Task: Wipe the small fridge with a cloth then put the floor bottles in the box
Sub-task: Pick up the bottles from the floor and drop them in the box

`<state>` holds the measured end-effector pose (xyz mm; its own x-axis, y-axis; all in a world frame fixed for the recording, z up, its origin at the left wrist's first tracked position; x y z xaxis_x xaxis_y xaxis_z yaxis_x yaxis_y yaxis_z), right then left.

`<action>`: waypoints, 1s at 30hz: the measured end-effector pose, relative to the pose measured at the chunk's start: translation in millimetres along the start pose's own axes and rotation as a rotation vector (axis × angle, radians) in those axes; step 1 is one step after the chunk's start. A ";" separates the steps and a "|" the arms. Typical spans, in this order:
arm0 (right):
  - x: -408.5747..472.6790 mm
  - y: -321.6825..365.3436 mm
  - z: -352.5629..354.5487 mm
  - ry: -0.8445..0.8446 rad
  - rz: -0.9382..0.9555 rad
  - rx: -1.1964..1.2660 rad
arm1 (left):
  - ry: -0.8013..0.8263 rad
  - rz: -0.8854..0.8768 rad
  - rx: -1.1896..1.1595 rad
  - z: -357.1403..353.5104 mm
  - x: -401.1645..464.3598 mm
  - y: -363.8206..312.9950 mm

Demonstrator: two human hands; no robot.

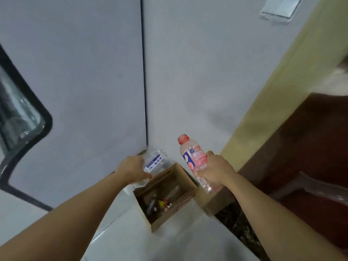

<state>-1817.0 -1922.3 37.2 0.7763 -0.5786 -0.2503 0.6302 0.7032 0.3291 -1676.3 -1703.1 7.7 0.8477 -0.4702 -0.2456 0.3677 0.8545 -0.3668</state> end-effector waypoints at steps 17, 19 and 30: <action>219.9 4.2 -126.9 0.433 0.393 -0.242 | -0.001 0.601 -0.265 -133.2 80.9 27.1; 233.2 -5.8 -152.2 0.489 0.407 -0.258 | 0.027 0.650 -0.299 -163.7 85.3 25.0; 299.6 -80.5 -350.5 0.706 0.339 -0.310 | 0.073 0.924 -0.399 -353.6 140.0 95.6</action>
<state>-1630.2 -2007.4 -383.3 0.6861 0.0066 -0.7275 0.2564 0.9336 0.2503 -1657.7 -1765.3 -379.0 0.7052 0.3153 -0.6351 -0.5876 0.7611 -0.2747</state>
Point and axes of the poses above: each hand's wrist, its own x-axis towards the middle knuckle, its own z-axis out of the back of the hand, y = z × x, the point moved 7 cm from there along x, towards the middle knuckle, and after that the axes turned 8 degrees about -y, right-handed, at the moved point
